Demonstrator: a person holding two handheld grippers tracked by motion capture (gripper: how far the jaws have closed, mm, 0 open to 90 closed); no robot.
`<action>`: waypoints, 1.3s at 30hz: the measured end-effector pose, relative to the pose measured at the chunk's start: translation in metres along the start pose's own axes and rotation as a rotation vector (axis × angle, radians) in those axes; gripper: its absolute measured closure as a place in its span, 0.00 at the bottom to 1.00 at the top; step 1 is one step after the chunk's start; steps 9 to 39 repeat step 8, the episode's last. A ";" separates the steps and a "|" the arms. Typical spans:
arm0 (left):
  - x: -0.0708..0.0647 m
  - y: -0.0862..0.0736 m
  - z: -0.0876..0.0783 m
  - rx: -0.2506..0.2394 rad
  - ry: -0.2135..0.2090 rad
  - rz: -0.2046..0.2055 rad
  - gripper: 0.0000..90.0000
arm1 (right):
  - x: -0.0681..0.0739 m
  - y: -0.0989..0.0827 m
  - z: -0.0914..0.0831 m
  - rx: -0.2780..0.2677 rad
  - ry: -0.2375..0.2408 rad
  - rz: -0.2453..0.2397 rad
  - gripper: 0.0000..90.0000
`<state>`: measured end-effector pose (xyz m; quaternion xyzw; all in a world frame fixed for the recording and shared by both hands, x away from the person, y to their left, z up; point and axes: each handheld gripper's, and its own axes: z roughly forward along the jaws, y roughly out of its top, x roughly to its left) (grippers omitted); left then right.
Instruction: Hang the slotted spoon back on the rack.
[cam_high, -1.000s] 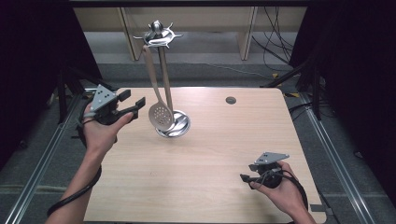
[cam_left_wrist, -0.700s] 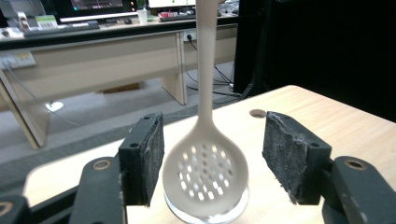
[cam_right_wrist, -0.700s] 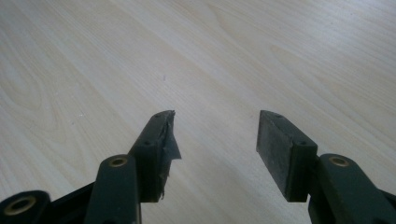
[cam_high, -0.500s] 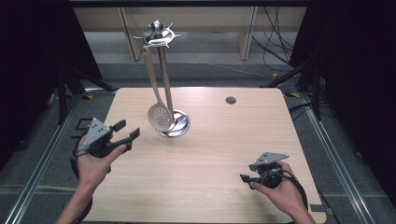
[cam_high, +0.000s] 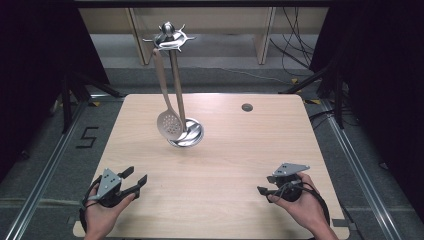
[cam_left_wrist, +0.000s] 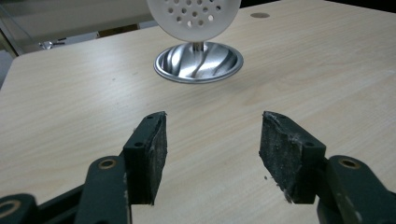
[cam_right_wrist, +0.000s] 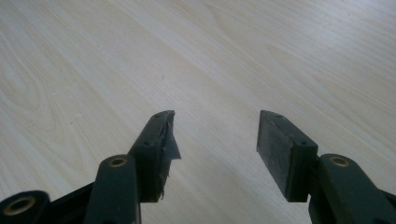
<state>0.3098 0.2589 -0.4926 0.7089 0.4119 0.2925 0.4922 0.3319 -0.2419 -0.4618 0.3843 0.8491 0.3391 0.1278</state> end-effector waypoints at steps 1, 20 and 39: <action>0.001 0.000 -0.001 0.003 0.004 -0.001 0.45 | -0.001 0.001 -0.001 0.016 0.007 -0.002 0.52; 0.007 -0.001 -0.001 -0.009 0.018 -0.040 0.47 | -0.002 0.000 -0.001 0.000 0.006 0.004 0.51; 0.007 -0.001 -0.001 -0.009 0.018 -0.040 0.47 | -0.002 0.000 -0.001 0.000 0.006 0.004 0.51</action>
